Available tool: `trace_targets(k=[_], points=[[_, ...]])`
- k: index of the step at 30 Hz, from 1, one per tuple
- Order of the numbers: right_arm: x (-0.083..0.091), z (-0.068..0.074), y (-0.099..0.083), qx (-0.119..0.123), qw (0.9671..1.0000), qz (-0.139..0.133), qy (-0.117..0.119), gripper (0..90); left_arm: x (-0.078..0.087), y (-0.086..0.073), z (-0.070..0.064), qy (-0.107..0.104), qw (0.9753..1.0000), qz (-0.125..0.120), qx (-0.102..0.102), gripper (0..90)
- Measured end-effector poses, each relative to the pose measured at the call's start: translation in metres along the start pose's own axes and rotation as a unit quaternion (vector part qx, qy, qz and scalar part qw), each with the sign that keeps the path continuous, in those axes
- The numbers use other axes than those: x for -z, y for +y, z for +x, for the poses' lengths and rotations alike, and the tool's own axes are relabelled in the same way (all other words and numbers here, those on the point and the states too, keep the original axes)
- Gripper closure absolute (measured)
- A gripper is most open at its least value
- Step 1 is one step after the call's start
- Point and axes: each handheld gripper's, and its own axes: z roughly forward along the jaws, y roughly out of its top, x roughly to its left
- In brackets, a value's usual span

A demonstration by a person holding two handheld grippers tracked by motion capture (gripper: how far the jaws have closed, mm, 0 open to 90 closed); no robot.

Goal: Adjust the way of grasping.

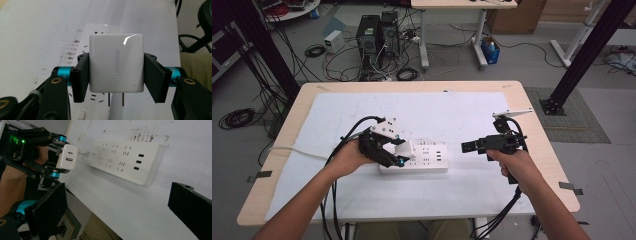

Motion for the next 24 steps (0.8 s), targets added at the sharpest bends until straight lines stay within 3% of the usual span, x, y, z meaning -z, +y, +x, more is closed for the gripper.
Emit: trace_targets(k=[9, 24], points=[[-0.006, 0.006, 0.002, -0.014, 0.9999, 0.009, -0.001, 1.8, -0.016, 0.006, -0.005, -0.013, 0.9999, -0.005, -0.003, 42.5], [-0.014, 0.012, 0.001, -0.021, 0.9996, 0.018, 0.004, 1.9, -0.032, 0.017, -0.007, -0.013, 0.9995, -0.026, -0.011, 42.5]])
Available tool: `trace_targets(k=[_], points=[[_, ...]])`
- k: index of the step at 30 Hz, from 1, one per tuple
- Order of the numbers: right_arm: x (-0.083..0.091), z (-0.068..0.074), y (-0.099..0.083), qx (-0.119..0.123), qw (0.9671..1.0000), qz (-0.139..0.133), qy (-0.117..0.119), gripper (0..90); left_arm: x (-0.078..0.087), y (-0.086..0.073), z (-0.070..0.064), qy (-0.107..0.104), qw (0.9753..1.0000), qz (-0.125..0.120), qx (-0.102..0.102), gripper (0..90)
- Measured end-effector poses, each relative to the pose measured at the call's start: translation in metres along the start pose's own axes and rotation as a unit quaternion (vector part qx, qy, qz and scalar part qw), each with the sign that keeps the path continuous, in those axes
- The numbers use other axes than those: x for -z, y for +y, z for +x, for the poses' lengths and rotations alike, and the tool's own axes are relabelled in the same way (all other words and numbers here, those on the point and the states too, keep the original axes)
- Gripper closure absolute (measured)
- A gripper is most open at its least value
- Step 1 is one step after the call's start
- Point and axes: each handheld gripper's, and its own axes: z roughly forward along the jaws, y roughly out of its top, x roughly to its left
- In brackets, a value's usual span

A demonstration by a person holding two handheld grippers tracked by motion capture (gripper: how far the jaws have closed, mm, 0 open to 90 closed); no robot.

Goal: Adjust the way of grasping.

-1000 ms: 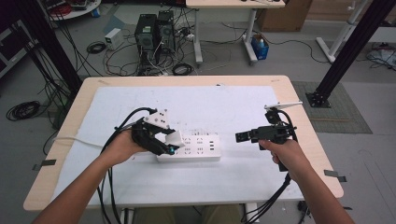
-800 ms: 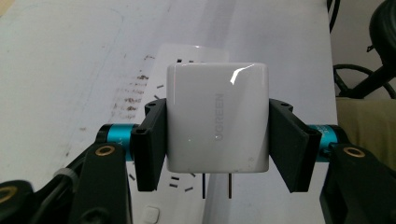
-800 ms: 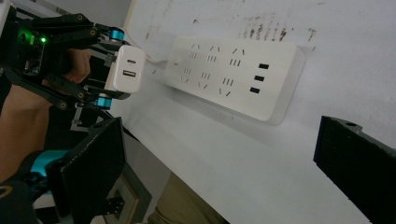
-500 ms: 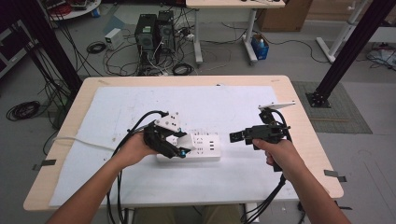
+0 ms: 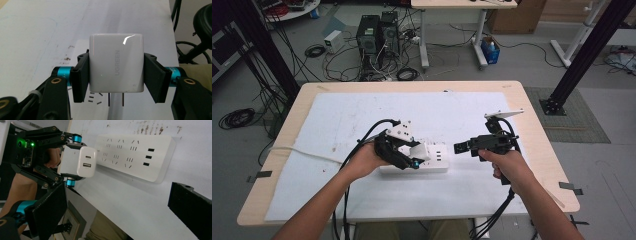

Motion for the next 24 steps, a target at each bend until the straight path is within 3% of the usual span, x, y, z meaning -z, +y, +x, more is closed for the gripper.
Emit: trace_targets(k=[24], points=[[-0.03, 0.013, 0.008, -0.007, 0.9995, 0.027, 0.015, 5.5, -0.022, 0.012, -0.002, -0.01, 0.9992, -0.032, -0.023, 42.5]])
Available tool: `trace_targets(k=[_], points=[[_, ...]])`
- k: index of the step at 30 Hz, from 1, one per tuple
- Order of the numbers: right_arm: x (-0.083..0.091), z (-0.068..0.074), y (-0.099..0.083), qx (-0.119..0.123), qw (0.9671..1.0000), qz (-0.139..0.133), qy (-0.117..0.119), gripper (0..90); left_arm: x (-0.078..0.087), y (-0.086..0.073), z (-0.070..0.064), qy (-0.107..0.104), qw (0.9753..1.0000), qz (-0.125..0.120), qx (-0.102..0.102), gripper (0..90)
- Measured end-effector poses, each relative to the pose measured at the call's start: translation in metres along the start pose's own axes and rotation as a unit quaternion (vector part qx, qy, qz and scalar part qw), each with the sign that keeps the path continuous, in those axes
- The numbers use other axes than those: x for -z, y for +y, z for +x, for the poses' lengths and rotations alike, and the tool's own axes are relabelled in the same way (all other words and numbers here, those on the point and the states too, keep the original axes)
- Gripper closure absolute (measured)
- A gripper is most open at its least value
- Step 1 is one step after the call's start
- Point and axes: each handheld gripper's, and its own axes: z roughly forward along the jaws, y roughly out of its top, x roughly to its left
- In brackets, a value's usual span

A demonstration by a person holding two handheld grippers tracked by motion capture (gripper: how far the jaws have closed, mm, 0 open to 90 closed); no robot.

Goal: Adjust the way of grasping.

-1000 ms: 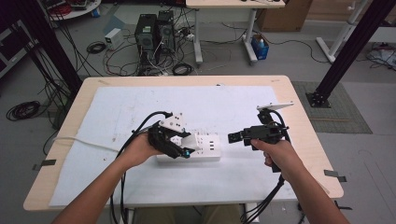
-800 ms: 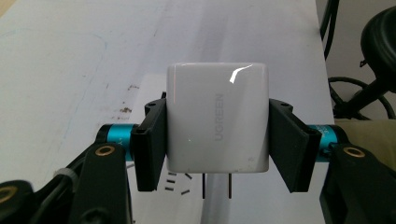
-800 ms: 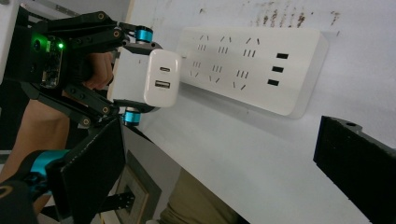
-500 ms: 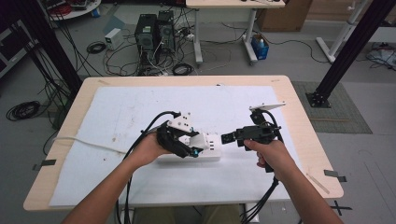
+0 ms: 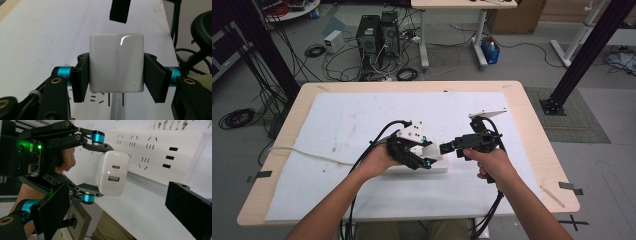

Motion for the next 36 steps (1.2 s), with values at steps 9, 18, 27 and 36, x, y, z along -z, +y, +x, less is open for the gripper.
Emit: trace_targets(k=[9, 18, 27, 36], points=[[-0.008, -0.001, 0.005, -0.005, 0.9999, 0.011, 0.007, 17.6, -0.003, 0.005, -0.003, -0.003, 0.9999, -0.007, -0.008, 42.6], [-0.016, -0.001, 0.009, -0.012, 0.9996, 0.018, 0.016, 26.5, -0.003, 0.009, -0.007, -0.002, 0.9998, -0.012, -0.017, 42.5], [-0.02, 0.002, 0.009, -0.008, 0.9995, 0.016, 0.025, 37.5, -0.003, 0.011, -0.008, 0.008, 0.9995, -0.015, -0.028, 42.5], [-0.021, 0.003, 0.008, 0.001, 0.9996, 0.007, 0.027, 49.3, -0.003, 0.011, -0.009, 0.015, 0.999, -0.022, -0.037, 42.5]])
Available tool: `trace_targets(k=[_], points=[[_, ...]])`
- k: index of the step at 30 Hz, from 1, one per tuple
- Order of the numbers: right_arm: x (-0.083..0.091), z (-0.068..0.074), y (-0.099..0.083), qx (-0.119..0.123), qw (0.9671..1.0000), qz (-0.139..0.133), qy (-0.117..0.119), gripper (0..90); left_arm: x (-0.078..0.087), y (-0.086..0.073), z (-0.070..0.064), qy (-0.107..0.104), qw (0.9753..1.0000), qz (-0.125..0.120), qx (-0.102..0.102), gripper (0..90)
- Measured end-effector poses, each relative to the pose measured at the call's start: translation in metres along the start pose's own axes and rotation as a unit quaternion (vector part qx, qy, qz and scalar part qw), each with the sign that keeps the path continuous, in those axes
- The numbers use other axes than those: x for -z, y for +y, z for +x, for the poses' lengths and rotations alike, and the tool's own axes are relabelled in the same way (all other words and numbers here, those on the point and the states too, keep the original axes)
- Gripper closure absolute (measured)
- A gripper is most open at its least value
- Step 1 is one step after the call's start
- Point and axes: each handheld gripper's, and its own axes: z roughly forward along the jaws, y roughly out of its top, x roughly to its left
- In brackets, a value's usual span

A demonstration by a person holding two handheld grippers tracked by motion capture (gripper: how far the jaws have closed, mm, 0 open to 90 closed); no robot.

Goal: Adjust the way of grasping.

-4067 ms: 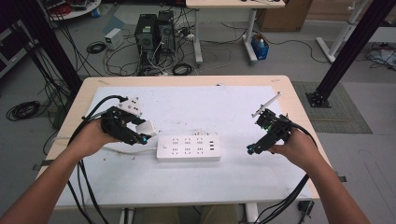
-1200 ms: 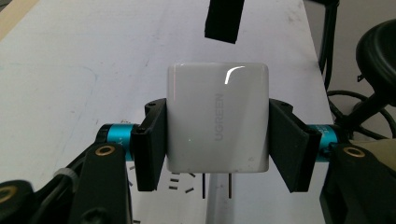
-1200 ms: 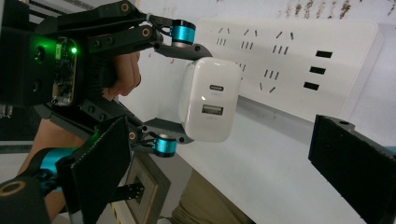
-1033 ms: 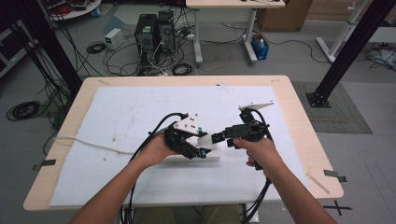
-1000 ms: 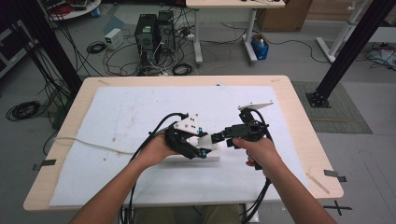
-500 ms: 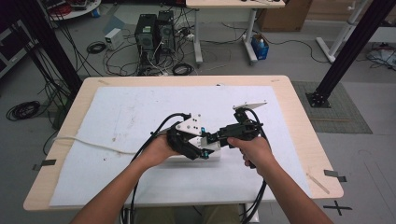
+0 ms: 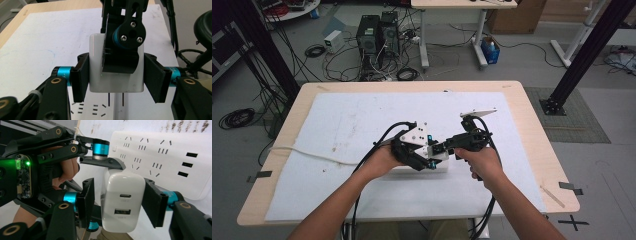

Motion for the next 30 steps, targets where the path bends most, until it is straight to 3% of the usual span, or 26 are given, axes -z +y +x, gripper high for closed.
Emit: trace_targets(k=[6, 13, 14, 15, 17, 22, 23, 25, 27, 28, 29, 30], points=[[0.0, -0.004, -0.001, -0.007, 0.9999, -0.006, 0.012, 59.8, 0.001, 0.0, -0.002, 0.008, 0.9999, -0.002, -0.006, 42.5], [-0.001, -0.008, -0.002, -0.011, 0.9995, -0.014, 0.024, 62.0, 0.0, 0.002, -0.006, 0.024, 0.9993, 0.008, -0.027, 42.3], [-0.002, -0.009, -0.002, -0.01, 0.9996, -0.013, 0.024, 62.3, -0.001, 0.002, -0.005, 0.016, 0.9997, 0.01, -0.017, 41.5], [-0.002, -0.008, -0.002, -0.005, 0.9998, -0.012, 0.017, 62.3, -0.001, 0.002, -0.004, 0.008, 0.9999, 0.007, 0.002, 36.3], [-0.002, -0.008, -0.003, 0.009, 0.9998, -0.016, 0.012, 62.3, -0.001, 0.001, -0.003, 0.009, 0.9997, 0.015, 0.019, 23.4], [0.005, -0.011, -0.002, 0.029, 0.9991, -0.028, 0.007, 62.3, 0.005, -0.004, 0.002, 0.011, 0.9986, 0.029, 0.044, 16.9], [0.006, -0.012, -0.002, 0.033, 0.9991, -0.027, 0.003, 62.3, 0.01, -0.007, 0.005, 0.006, 0.9972, 0.038, 0.065, 16.9], [0.009, -0.013, -0.003, 0.04, 0.9989, -0.025, 0.002, 62.4, 0.015, -0.011, 0.008, 0.007, 0.9956, 0.048, 0.08, 16.9], [0.012, -0.014, -0.003, 0.053, 0.9983, -0.027, 0.002, 62.3, 0.021, -0.015, 0.01, 0.006, 0.9933, 0.069, 0.092, 16.9], [0.012, -0.014, -0.003, 0.053, 0.9983, -0.027, 0.002, 62.3, 0.021, -0.015, 0.01, 0.006, 0.9933, 0.069, 0.092, 16.9], [0.017, -0.013, -0.003, 0.067, 0.9974, -0.026, -0.001, 62.3, 0.026, -0.018, 0.01, 0.008, 0.9902, 0.095, 0.102, 16.9], [0.02, -0.012, -0.003, 0.08, 0.9965, -0.024, -0.009, 62.3, 0.026, -0.018, 0.01, 0.008, 0.9902, 0.095, 0.102, 16.9]])
